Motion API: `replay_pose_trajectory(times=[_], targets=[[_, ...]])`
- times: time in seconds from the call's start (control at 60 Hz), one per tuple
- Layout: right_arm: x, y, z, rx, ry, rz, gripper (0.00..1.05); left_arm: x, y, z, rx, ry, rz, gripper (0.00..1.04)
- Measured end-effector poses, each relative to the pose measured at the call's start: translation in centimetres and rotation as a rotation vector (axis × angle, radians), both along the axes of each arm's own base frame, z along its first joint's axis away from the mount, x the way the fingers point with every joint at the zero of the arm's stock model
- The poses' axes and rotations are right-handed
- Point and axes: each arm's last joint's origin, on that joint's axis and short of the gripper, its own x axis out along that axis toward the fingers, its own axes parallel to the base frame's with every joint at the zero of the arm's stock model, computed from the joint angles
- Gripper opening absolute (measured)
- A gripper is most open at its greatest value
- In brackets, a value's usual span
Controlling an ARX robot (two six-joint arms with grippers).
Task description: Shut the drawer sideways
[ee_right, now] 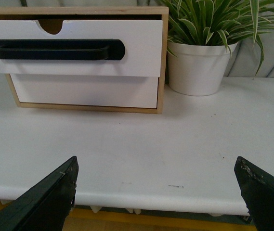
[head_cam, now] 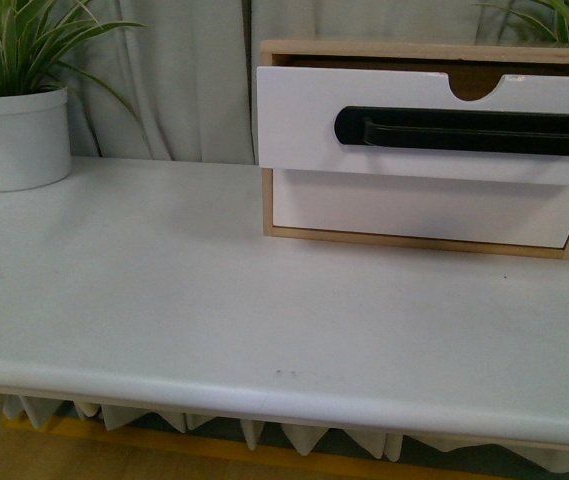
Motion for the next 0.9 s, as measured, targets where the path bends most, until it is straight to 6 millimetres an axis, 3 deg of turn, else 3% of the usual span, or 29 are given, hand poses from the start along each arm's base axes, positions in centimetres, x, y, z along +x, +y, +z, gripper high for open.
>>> replay_pose_trajectory(times=[0.9], targets=[[0.00,0.00,0.00,0.000,0.000,0.000,0.95,0.00,0.00,0.00,0.000,0.000,0.000,0.98]])
